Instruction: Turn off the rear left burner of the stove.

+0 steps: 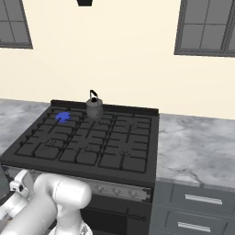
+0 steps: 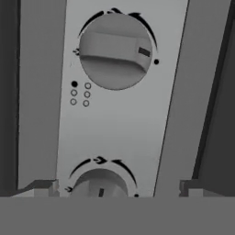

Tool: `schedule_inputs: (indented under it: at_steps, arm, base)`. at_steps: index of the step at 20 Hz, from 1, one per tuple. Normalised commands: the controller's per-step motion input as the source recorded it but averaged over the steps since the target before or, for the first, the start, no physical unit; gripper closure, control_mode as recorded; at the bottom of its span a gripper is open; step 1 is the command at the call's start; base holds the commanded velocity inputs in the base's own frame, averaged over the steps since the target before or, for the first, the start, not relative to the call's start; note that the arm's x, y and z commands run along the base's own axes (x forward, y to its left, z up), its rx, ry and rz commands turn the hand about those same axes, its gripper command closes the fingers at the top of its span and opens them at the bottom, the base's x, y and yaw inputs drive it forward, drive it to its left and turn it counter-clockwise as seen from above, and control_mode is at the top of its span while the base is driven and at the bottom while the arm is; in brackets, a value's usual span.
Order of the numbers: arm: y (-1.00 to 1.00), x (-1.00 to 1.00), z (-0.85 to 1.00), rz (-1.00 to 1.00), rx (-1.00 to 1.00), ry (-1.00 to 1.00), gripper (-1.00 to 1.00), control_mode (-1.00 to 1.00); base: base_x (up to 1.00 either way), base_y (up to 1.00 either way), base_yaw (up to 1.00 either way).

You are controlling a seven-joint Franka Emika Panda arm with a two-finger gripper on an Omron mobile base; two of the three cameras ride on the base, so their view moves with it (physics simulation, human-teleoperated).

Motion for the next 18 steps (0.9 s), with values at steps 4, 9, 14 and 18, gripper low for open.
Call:
schedule_inputs:
  at_steps: [4, 9, 14, 18]
  arm:
    - [0.06, 0.00, -0.31, 0.00, 0.00, 0.00, -1.00, -1.00]
    - [0.08, 0.00, -0.16, 0.00, 0.00, 0.00, -1.00, -1.00]
    - [0.00, 0.00, 0.04, 0.00, 0.00, 0.00, -1.00, -1.00]
    - [0.00, -0.05, 0.27, 0.00, 0.00, 0.00, -1.00, -1.00]
  base:
    - [0.00, 0.00, 0.00]
    - [0.00, 0.00, 0.00]
    - [0.00, 0.00, 0.00]
    - [0.00, 0.00, 0.00]
